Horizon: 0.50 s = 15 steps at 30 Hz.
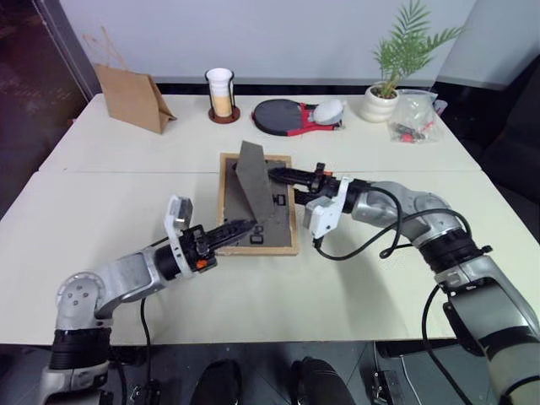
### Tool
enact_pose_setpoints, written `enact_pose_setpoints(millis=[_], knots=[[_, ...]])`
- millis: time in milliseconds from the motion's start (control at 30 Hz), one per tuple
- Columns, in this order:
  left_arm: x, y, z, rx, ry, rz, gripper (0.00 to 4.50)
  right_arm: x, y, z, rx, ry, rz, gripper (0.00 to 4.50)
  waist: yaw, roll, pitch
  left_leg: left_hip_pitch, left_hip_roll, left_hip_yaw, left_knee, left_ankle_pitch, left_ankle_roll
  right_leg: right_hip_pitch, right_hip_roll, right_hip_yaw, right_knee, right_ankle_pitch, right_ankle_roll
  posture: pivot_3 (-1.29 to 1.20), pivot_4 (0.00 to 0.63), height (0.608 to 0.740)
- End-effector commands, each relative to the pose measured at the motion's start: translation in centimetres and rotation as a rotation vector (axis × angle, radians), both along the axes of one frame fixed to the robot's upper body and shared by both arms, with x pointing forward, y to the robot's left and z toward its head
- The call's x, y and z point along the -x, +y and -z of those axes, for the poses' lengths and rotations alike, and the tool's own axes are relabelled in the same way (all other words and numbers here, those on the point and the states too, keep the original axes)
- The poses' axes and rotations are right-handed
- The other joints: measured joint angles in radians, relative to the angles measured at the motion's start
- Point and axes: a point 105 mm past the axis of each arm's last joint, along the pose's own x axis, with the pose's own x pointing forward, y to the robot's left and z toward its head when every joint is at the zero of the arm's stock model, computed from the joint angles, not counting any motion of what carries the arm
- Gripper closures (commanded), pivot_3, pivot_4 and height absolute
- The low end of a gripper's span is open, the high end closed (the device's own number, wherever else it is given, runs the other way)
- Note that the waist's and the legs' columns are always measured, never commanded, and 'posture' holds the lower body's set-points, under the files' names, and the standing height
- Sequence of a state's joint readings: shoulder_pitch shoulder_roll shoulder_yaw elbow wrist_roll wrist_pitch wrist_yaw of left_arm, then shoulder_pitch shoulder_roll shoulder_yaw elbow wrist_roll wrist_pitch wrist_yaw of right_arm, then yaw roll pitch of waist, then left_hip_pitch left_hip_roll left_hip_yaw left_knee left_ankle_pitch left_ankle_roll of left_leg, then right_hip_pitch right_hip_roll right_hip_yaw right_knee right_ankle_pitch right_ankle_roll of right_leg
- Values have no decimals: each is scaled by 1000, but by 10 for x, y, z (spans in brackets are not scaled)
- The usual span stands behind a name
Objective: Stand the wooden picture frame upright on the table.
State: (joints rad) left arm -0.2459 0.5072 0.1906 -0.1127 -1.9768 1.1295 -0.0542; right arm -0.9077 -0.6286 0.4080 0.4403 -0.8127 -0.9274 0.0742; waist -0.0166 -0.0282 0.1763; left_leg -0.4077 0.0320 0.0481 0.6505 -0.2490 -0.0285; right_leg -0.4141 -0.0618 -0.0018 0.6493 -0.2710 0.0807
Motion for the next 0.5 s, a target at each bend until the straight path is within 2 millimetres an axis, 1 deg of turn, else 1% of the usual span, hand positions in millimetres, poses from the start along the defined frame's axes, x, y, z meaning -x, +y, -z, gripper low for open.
enact_pose_setpoints(millis=[33, 67, 100, 167, 200, 267, 333, 400, 433, 467, 500], knots=[[4, 5, -1, -44, -34, 4, 3484, -3, -3, -20, -41, -34, 7, 3318, 0, 0, 0, 0, 0, -1, 0, 0, 0, 0, 0, 0, 0, 0, 0, 0, 150, 740], [5, 7, 2, -59, -33, 6, 2984, -3, -3, -20, -44, -27, 4, 3318, 1, 0, 0, 0, 0, -1, 0, 0, 0, 1, 1, 0, 0, 0, 0, 0, 150, 740], [6, 8, 5, -71, -34, 7, 2387, -2, -2, -20, -49, -17, -1, 3318, 0, 0, 0, 1, 0, -1, 0, -1, 1, 1, 1, 0, 0, 0, 0, 0, 150, 740], [6, 11, 9, -91, -38, 3, 1502, -2, -1, -21, -61, 4, -4, 3318, 0, 1, 0, 1, 0, -1, 0, -2, 3, 2, 1, -1, 0, 0, 0, 0, 150, 740], [5, 15, 12, -114, -41, -8, 989, -2, -1, -21, -64, 12, -6, 3318, 0, 0, 0, 1, 0, -1, 0, -2, 4, 2, 1, -1, 0, 0, 0, 0, 150, 740], [2, 28, 14, -168, -70, -52, 25, -3, -1, -21, -82, 55, -10, 3318, 0, 0, 0, 1, 0, -1, 0, -2, 4, 2, 1, -1, 0, 0, 0, 0, 150, 740], [2, 37, 15, -234, -114, -74, 25, -4, -1, -20, -96, 98, -11, 3318, -2, 0, 0, 1, 0, -1, 0, -2, 4, 2, 1, -1, 0, 0, 0, 0, 150, 740], [2, 56, 11, -312, -191, -114, 25, -8, -5, -19, -138, 187, 1, 3318, -3, 0, 0, 1, 0, -1, 0, -2, 4, 2, 1, -1, 0, 0, 0, 0, 150, 740], [3, 61, 9, -345, -223, -123, 25, -9, -7, -18, -149, 223, 3, 3318, -4, 0, 1, 1, 0, -1, 0, -2, 4, 2, 2, -1, 0, 0, 0, 0, 150, 740], [3, 73, 4, -403, -282, -148, 25, -13, -9, -17, -183, 314, 19, 3318, -4, 1, 1, 1, 1, -1, -1, -3, 4, 2, 2, -1, -1, 0, -1, 0, 150, 740], [3, 80, 1, -442, -323, -159, 25, -14, -10, -16, -204, 379, 25, 3318, -4, 0, 1, 1, 1, -1, -1, -3, 5, 2, 1, -1, -1, 0, -1, 0, 150, 740]])
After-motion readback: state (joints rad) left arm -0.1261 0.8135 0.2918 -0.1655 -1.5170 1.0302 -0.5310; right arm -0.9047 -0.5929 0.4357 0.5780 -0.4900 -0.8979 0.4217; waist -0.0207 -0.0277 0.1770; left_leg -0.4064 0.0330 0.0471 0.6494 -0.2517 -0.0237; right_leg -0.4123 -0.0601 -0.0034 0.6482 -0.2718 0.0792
